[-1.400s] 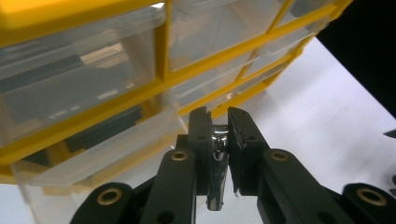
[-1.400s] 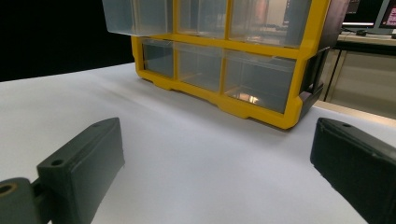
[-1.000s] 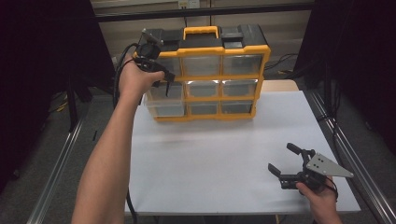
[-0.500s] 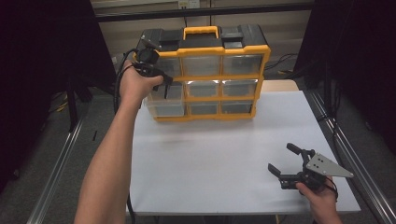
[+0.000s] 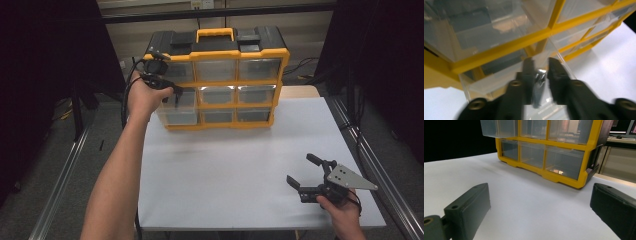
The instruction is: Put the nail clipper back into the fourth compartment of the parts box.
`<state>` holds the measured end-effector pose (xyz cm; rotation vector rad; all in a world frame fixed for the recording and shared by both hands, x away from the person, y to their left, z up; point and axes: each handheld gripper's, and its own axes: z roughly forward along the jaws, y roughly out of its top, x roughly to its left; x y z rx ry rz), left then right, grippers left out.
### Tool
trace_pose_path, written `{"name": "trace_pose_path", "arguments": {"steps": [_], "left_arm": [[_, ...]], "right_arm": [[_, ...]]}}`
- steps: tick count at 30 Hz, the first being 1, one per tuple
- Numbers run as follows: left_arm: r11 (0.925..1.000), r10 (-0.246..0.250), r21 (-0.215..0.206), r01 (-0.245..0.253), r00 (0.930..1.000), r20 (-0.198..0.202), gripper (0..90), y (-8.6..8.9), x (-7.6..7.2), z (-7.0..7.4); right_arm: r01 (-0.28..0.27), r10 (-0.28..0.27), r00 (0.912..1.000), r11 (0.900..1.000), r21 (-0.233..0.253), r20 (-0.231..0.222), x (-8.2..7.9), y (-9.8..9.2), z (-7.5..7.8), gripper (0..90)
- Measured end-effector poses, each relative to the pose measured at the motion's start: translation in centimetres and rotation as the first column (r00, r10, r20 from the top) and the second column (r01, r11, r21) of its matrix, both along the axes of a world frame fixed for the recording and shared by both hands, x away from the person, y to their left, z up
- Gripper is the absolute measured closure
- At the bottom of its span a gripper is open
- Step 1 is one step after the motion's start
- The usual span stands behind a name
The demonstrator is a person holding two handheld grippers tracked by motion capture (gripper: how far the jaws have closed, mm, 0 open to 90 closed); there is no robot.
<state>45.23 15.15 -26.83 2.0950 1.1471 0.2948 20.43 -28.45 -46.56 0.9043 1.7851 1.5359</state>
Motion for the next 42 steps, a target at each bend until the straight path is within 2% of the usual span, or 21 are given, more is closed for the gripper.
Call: {"name": "trace_pose_path", "arguments": {"steps": [1, 2, 3, 4, 6, 7, 8, 9, 12, 13, 14, 19, 20, 21, 23, 25, 26, 32, 38, 39, 42], "left_arm": [[0.9998, 0.013, -0.014, -0.013, 0.9999, 0.007, 68.9, 0.0, -0.1, -0.1], [1.0000, -0.005, 0.003, 0.005, 1.0000, 0.006, 68.1, 0.2, -0.1, -0.1], [0.9999, 0.004, -0.015, -0.003, 0.9999, 0.012, 66.2, 0.1, -0.2, -0.2], [0.9999, -0.014, -0.003, 0.014, 0.9998, 0.011, 65.8, 0.3, -0.4, -0.1], [0.9995, -0.026, -0.019, 0.027, 0.9995, 0.016, 63.8, 0.4, -0.7, -0.1], [0.9993, -0.015, -0.034, 0.015, 0.9996, 0.023, 62.3, 0.2, -0.9, -0.1], [0.9989, -0.037, -0.029, 0.038, 0.9989, 0.029, 59.6, 0.3, -1.1, -0.1], [0.9988, -0.029, -0.038, 0.031, 0.9988, 0.039, 58.9, 0.2, -1.4, -0.1], [0.9968, -0.052, -0.059, 0.055, 0.9977, 0.043, 52.7, 0.3, -1.8, -0.2], [0.9970, -0.057, -0.048, 0.060, 0.9968, 0.055, 51.5, 0.3, -2.0, -0.2], [0.9966, -0.047, -0.064, 0.052, 0.9966, 0.068, 49.0, 0.2, -2.1, -0.3], [0.9933, -0.064, -0.090, 0.072, 0.9942, 0.086, 39.9, 0.1, -2.7, -0.3], [0.9914, -0.055, -0.113, 0.065, 0.9940, 0.095, 38.2, -0.1, -2.9, -0.3], [0.9919, -0.076, -0.094, 0.085, 0.9924, 0.097, 35.3, 0.0, -3.0, -0.3], [0.9917, -0.076, -0.095, 0.087, 0.9909, 0.111, 30.7, -0.1, -3.2, -0.3], [0.9885, -0.062, -0.130, 0.077, 0.9912, 0.116, 28.2, -0.2, -3.5, -0.4], [0.9875, -0.080, -0.125, 0.095, 0.9895, 0.121, 26.6, -0.1, -3.6, -0.5], [0.9871, -0.081, -0.126, 0.099, 0.9876, 0.134, 21.8, -0.1, -4.1, -0.9], [0.9859, -0.076, -0.137, 0.097, 0.9859, 0.149, 21.9, 0.1, -4.8, -1.2], [0.9840, -0.067, -0.154, 0.090, 0.9863, 0.151, 22.1, 0.1, -4.9, -1.3], [0.9850, -0.069, -0.146, 0.092, 0.9848, 0.160, 23.2, 0.4, -5.2, -1.4]], "right_arm": [[0.000, 0.000, 1.0000, 1.000, 0.000, 0.000, 0.0, 0.0, 0.0, 2.5], [0.002, -0.002, 1.0000, 1.000, -0.002, -0.001, 0.0, 0.0, 0.0, 2.5], [0.003, -0.003, 1.0000, 1.000, -0.003, -0.001, 0.0, 0.0, 0.0, 2.5], [0.003, -0.003, 1.0000, 1.000, -0.002, -0.001, 0.0, 0.0, 0.0, 2.6], [0.001, -0.001, 1.0000, 1.000, 0.002, -0.001, 0.0, 0.0, 0.0, 2.6], [0.001, -0.001, 1.0000, 1.000, 0.002, -0.003, 0.0, 0.0, 0.0, 2.6], [0.002, -0.002, 1.0000, 1.000, 0.000, -0.003, 0.0, 0.0, 0.0, 2.6], [0.001, -0.001, 1.0000, 1.000, 0.001, -0.001, 0.0, 0.0, 0.0, 2.6], [0.001, -0.001, 1.0000, 1.000, -0.004, -0.001, 0.0, 0.0, 0.0, 2.6], [0.000, 0.000, 1.0000, 1.000, -0.003, -0.001, 0.0, 0.0, 0.0, 2.6], [-0.005, 0.005, 1.0000, 1.000, -0.003, 0.003, 0.0, 0.0, 0.0, 2.7], [-0.004, 0.004, 1.0000, 1.000, -0.003, 0.002, 0.0, 0.0, 0.0, 2.7], [-0.004, 0.004, 1.0000, 1.000, -0.003, 0.002, 0.0, 0.0, 0.0, 2.7], [-0.004, 0.004, 1.0000, 1.000, -0.002, 0.003, 0.0, 0.0, 0.0, 2.7], [-0.006, 0.006, 1.0000, 1.000, -0.003, 0.002, 0.0, 0.0, 0.0, 2.7], [-0.005, 0.005, 1.0000, 1.000, -0.002, 0.003, 0.0, 0.0, 0.0, 2.7], [-0.004, 0.004, 1.0000, 1.000, -0.003, 0.002, 0.0, 0.0, 0.1, 2.7], [-0.004, 0.004, 1.0000, 1.000, -0.001, -0.001, -0.1, 0.0, 0.1, 2.7], [-0.002, 0.002, 1.0000, 1.000, 0.001, 0.001, -0.1, 0.0, 0.1, 2.7], [-0.002, 0.002, 1.0000, 1.000, 0.000, 0.001, -0.1, 0.0, 0.1, 2.7], [-0.004, 0.004, 1.0000, 1.000, -0.001, 0.000, -0.1, 0.0, 0.1, 2.7]]}}
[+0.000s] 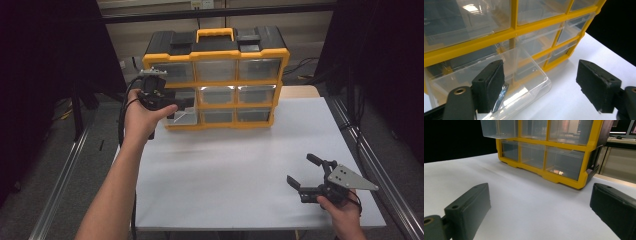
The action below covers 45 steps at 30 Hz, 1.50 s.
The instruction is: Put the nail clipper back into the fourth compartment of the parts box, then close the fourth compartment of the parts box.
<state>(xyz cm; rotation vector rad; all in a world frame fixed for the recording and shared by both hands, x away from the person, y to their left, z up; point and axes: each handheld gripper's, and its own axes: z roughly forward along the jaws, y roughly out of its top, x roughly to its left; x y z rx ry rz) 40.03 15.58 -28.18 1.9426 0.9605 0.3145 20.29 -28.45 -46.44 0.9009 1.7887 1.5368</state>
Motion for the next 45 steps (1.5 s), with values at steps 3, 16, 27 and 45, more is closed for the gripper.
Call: {"name": "trace_pose_path", "arguments": {"steps": [3, 16, 27, 45], "left_arm": [[0.9999, -0.001, -0.011, 0.001, 1.0000, 0.002, 24.4, 0.2, -0.3, -0.2], [0.9999, -0.002, -0.012, 0.002, 0.9999, 0.014, 37.6, 0.6, -1.3, -0.8], [0.9996, 0.027, -0.004, -0.026, 0.9993, 0.025, 62.6, 0.7, -1.8, -1.5], [0.9964, 0.080, 0.030, -0.080, 0.9968, -0.002, 90.0, 0.3, -1.8, -2.3]], "right_arm": [[0.001, -0.001, 1.0000, 1.000, -0.001, 0.002, 0.0, 0.0, 0.0, 2.7], [0.003, -0.003, 1.0000, 1.000, -0.001, 0.002, 0.0, 0.0, 0.0, 2.8], [0.000, 0.000, 1.0000, 1.000, -0.001, 0.003, 0.0, 0.0, 0.0, 2.9], [0.000, 0.000, 1.0000, 1.000, -0.002, -0.001, 0.0, 0.1, 0.0, 3.0]]}}
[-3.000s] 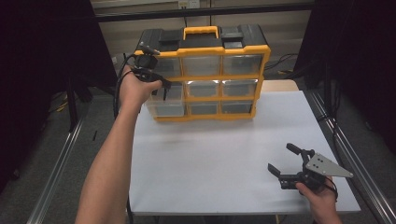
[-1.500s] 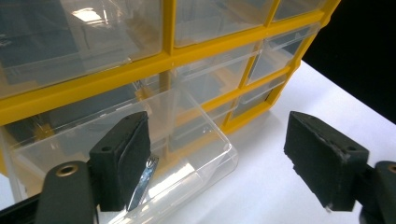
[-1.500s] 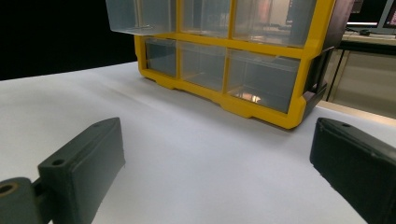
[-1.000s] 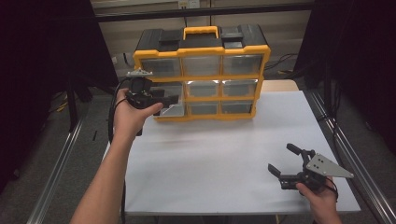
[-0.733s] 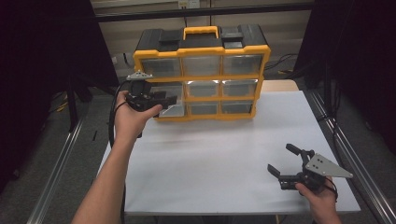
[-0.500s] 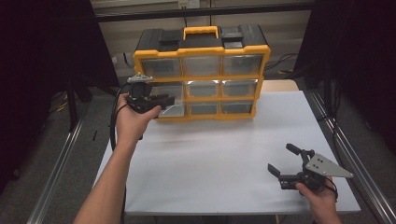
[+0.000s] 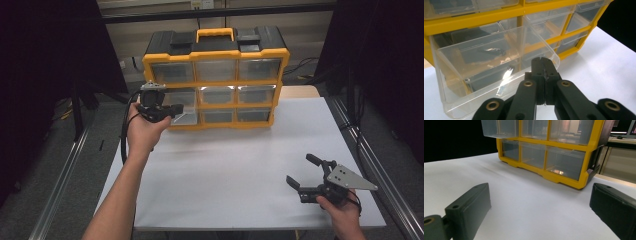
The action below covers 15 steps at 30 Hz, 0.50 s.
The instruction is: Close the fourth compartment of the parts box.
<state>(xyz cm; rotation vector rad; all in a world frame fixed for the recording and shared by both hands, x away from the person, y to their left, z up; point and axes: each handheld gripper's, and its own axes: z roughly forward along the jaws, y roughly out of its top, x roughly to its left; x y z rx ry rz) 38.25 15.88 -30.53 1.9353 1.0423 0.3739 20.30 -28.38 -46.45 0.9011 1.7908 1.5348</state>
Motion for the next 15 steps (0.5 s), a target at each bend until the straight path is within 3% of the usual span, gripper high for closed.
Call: {"name": "trace_pose_path", "arguments": {"steps": [4, 8, 10, 15], "left_arm": [[0.9999, 0.010, 0.006, -0.010, 0.9999, -0.001, 90.0, 0.03, 0.14, -0.15], [0.9992, 0.025, -0.031, -0.025, 0.9997, 0.002, 90.0, -0.13, 0.17, -0.23], [0.9999, 0.014, -0.005, -0.014, 0.9999, 0.006, 90.0, -0.03, 0.16, -0.17], [0.9998, 0.020, -0.008, -0.020, 0.9998, 0.005, 90.0, 0.02, 0.04, -0.28]], "right_arm": [[0.003, -0.003, 1.0000, 1.000, 0.003, 0.000, -0.01, -0.12, 0.01, 3.0], [0.000, 0.000, 1.0000, 1.000, -0.002, 0.004, -0.02, -0.12, 0.02, 3.0], [0.000, 0.000, 1.0000, 1.000, 0.001, -0.001, -0.03, -0.10, 0.00, 3.0], [0.005, -0.005, 1.0000, 1.000, 0.001, 0.002, -0.02, -0.15, 0.02, 3.0]]}}
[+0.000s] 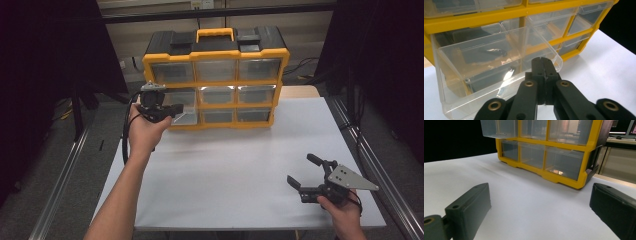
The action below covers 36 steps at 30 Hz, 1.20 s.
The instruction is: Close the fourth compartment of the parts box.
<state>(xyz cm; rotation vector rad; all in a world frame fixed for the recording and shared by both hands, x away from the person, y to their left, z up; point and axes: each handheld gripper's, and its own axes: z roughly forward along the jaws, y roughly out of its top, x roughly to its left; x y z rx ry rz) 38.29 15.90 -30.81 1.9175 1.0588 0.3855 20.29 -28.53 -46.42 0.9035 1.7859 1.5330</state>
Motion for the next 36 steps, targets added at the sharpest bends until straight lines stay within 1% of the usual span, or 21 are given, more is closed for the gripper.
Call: {"name": "trace_pose_path", "arguments": {"steps": [2, 3, 5, 6, 7, 8, 13, 15, 18, 19, 20, 21, 22, 23, 26, 27, 29, 32, 33, 35, 36], "left_arm": [[0.9999, 0.007, -0.013, -0.007, 1.0000, 0.003, 90.0, 0.0, -0.1, -0.1], [1.0000, -0.001, -0.001, 0.001, 1.0000, 0.000, 90.0, 0.1, -0.1, -0.2], [0.9998, 0.003, -0.017, -0.003, 1.0000, 0.004, 90.0, 0.1, -0.2, -0.3], [0.9992, 0.012, -0.038, -0.012, 0.9999, -0.001, 90.0, 0.0, -0.3, -0.5], [0.9998, -0.007, -0.016, 0.007, 1.0000, -0.001, 90.0, 0.2, -0.2, -0.5], [0.9999, -0.001, -0.014, 0.001, 1.0000, -0.001, 90.0, 0.2, -0.3, -0.5], [0.9998, 0.008, -0.019, -0.008, 0.9999, 0.009, 90.0, 0.2, -0.3, -0.7], [0.9995, 0.003, -0.033, -0.003, 1.0000, 0.008, 90.0, 0.1, -0.3, -0.7], [0.9996, 0.016, -0.025, -0.016, 0.9998, 0.012, 90.0, 0.0, -0.3, -0.7], [0.9993, 0.020, -0.033, -0.020, 0.9997, 0.012, 90.0, 0.0, -0.3, -0.7], [0.9997, 0.014, -0.019, -0.013, 0.9998, 0.012, 90.0, 0.0, -0.3, -0.7], [0.9995, 0.013, -0.029, -0.013, 0.9998, 0.014, 90.0, 0.0, -0.3, -0.7], [0.9994, 0.012, -0.032, -0.012, 0.9998, 0.014, 90.0, 0.0, -0.3, -0.7], [0.9998, 0.005, -0.018, -0.005, 0.9999, 0.010, 90.0, 0.1, -0.4, -0.7], [0.9996, 0.019, -0.022, -0.019, 0.9998, 0.007, 90.0, 0.2, -0.5, -0.9], [0.9999, 0.014, -0.005, -0.014, 0.9999, 0.001, 90.0, 0.3, -0.5, -0.9], [0.9998, 0.015, -0.012, -0.015, 0.9999, -0.003, 90.0, 0.6, -0.6, -1.0], [0.9999, 0.007, 0.009, -0.007, 0.9999, -0.012, 90.0, 0.8, -0.7, -1.2], [0.9999, 0.011, -0.004, -0.011, 0.9998, -0.018, 90.0, 0.8, -0.7, -1.3], [0.9998, 0.018, 0.004, -0.018, 0.9998, -0.005, 90.0, 1.1, -0.7, -1.2], [0.9999, 0.012, 0.002, -0.012, 0.9999, -0.013, 90.0, 1.1, -0.7, -1.2]], "right_arm": [[-0.001, 0.001, 1.0000, 1.000, 0.000, 0.000, 0.0, 0.0, 0.0, 3.0], [0.001, -0.001, 1.0000, 1.000, 0.000, 0.001, 0.0, 0.0, 0.0, 3.1], [-0.002, 0.002, 1.0000, 1.000, -0.001, 0.000, 0.0, 0.0, 0.0, 3.0], [-0.004, 0.004, 1.0000, 1.000, -0.002, -0.001, 0.0, 0.1, 0.0, 3.0], [-0.006, 0.006, 1.0000, 1.000, -0.002, 0.001, 0.0, 0.1, 0.0, 3.0], [-0.006, 0.006, 1.0000, 1.000, -0.002, 0.002, 0.0, 0.1, 0.0, 3.0], [-0.006, 0.006, 1.0000, 1.000, -0.001, 0.002, 0.0, 0.1, 0.0, 3.1], [-0.004, 0.004, 1.0000, 1.000, -0.002, -0.002, 0.0, 0.1, 0.0, 3.0], [-0.006, 0.006, 1.0000, 1.000, -0.005, -0.002, 0.0, 0.1, 0.0, 3.0], [-0.006, 0.006, 1.0000, 1.000, -0.004, -0.002, 0.0, 0.1, 0.0, 3.0], [-0.005, 0.005, 1.0000, 1.000, -0.004, -0.002, 0.0, 0.1, 0.0, 3.1], [-0.004, 0.004, 1.0000, 1.000, -0.003, -0.001, 0.0, 0.1, 0.0, 3.0], [-0.006, 0.006, 1.0000, 1.000, -0.001, 0.001, 0.0, 0.1, 0.0, 3.0], [-0.004, 0.004, 1.0000, 1.000, -0.003, -0.001, 0.0, 0.1, 0.0, 3.1], [-0.004, 0.004, 1.0000, 1.000, -0.004, -0.002, 0.1, 0.1, 0.0, 3.1], [-0.005, 0.005, 1.0000, 1.000, -0.005, -0.003, 0.1, 0.2, 0.0, 3.0], [-0.007, 0.007, 1.0000, 1.000, -0.006, 0.001, 0.1, 0.2, 0.0, 3.1], [-0.007, 0.007, 1.0000, 1.000, -0.007, 0.004, 0.1, 0.2, 0.0, 3.0], [-0.006, 0.006, 1.0000, 1.000, -0.006, 0.002, 0.1, 0.2, 0.0, 3.1], [-0.008, 0.008, 1.0000, 1.000, -0.005, -0.002, 0.1, 0.2, 0.0, 3.1], [-0.007, 0.007, 1.0000, 1.000, -0.005, -0.001, 0.1, 0.2, -0.1, 3.0]]}}
